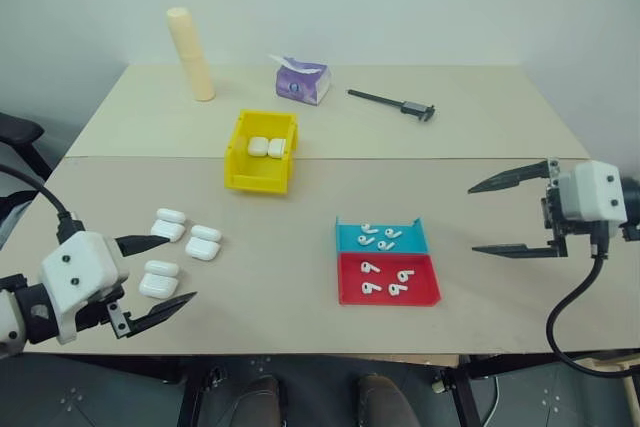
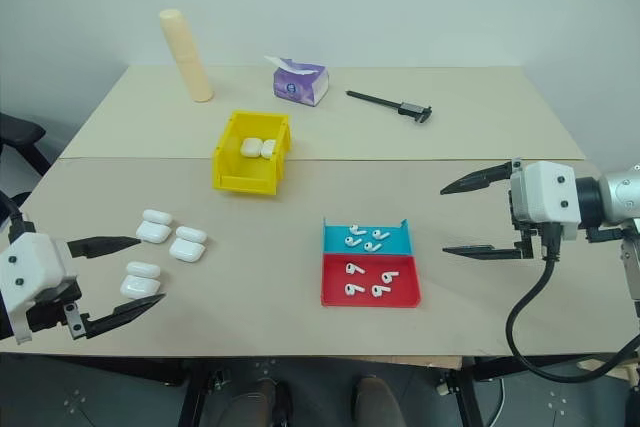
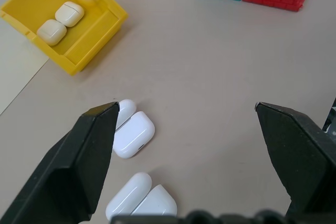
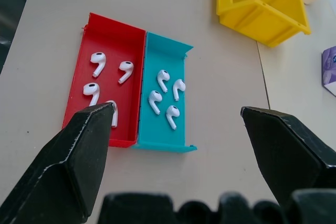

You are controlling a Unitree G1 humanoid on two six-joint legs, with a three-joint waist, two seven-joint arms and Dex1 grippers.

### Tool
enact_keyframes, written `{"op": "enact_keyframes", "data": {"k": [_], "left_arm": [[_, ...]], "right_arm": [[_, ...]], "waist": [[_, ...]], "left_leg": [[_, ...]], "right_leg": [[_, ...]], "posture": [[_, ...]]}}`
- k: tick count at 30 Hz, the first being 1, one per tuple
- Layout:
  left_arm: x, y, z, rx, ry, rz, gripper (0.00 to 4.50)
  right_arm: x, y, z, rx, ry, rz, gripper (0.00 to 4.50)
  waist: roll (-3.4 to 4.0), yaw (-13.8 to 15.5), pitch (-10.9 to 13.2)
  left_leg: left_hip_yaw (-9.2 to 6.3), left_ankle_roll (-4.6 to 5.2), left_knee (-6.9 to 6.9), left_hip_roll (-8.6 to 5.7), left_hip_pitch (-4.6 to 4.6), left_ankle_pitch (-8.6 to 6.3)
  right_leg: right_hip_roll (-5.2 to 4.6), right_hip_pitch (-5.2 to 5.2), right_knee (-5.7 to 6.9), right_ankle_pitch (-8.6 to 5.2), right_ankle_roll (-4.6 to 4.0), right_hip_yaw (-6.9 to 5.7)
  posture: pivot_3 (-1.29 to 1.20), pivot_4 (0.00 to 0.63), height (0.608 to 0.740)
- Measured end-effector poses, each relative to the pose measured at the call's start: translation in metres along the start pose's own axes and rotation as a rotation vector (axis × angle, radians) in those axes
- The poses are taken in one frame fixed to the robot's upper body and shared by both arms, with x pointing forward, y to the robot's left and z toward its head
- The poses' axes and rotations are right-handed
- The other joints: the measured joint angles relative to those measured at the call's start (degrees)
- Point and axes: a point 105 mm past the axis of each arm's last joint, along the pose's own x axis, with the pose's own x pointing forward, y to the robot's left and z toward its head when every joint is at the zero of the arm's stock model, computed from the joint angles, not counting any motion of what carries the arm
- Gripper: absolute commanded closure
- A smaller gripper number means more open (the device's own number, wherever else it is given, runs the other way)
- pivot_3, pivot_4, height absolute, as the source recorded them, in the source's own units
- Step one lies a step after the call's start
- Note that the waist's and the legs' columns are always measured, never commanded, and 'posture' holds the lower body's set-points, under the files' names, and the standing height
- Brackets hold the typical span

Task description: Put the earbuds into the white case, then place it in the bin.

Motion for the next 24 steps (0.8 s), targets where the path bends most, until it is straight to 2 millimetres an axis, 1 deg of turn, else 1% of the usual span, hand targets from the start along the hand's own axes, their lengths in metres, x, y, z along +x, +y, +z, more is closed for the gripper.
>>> {"op": "enact_keyframes", "data": {"k": [4,11,14,17,19,22,24], "left_arm": [[-0.001,-0.002,0.002,-0.017,-0.009,-0.027,0.00],[-0.002,0.004,0.002,-0.019,0.013,0.018,0.00],[-0.002,0.004,0.000,0.012,0.054,0.059,0.00],[-0.002,0.009,0.000,0.027,0.094,0.154,0.00],[-0.002,0.008,0.002,0.043,0.127,0.204,0.00],[-0.003,0.001,0.006,0.049,0.196,0.222,0.00],[-0.005,0.006,0.002,0.019,0.337,0.223,0.00]], "right_arm": [[0.000,0.001,-0.001,0.006,0.001,0.003,0.03],[0.001,0.004,-0.003,0.015,0.004,0.008,0.03],[0.001,0.004,-0.003,0.016,0.005,0.009,0.03],[0.001,0.005,-0.004,0.019,0.008,0.010,0.03],[0.001,0.005,-0.004,0.023,0.010,0.012,0.03],[0.004,0.011,-0.004,0.044,0.002,0.031,0.03],[0.007,0.018,-0.006,0.063,0.004,0.048,0.03]], "waist": [[0.00,0.0,0.0],[0.00,0.0,0.0],[0.00,-0.1,0.0],[0.00,0.0,0.0],[-0.03,0.0,0.0],[-0.03,0.0,0.0],[-0.04,0.2,0.0]], "left_leg": [[-0.01,0.00,0.00,0.00,0.00,0.00],[-0.02,0.00,0.00,0.00,0.00,0.00],[-0.02,0.00,-0.01,0.00,0.00,0.00],[-0.04,0.00,-0.01,0.00,0.01,0.00],[-0.05,0.00,-0.01,0.00,0.00,0.00],[-0.08,0.00,-0.01,0.00,-0.01,0.00],[-0.14,-0.03,0.00,-0.01,0.05,0.02]], "right_leg": [[0.00,-0.01,0.01,0.00,0.00,0.00],[0.00,0.00,0.00,0.00,0.00,0.00],[0.01,0.00,-0.01,0.00,-0.01,0.01],[0.00,0.01,0.00,0.00,0.00,0.01],[0.00,0.02,-0.01,0.00,0.00,0.00],[0.01,0.01,-0.01,0.00,0.00,0.00],[0.01,0.03,0.08,-0.02,-0.02,-0.07]], "posture": [[0.00,0.150,0.740],[0.00,0.150,0.740],[0.00,0.150,0.740],[0.00,0.150,0.740],[0.00,0.150,0.740],[0.00,0.150,0.740],[0.00,0.150,0.740]]}}
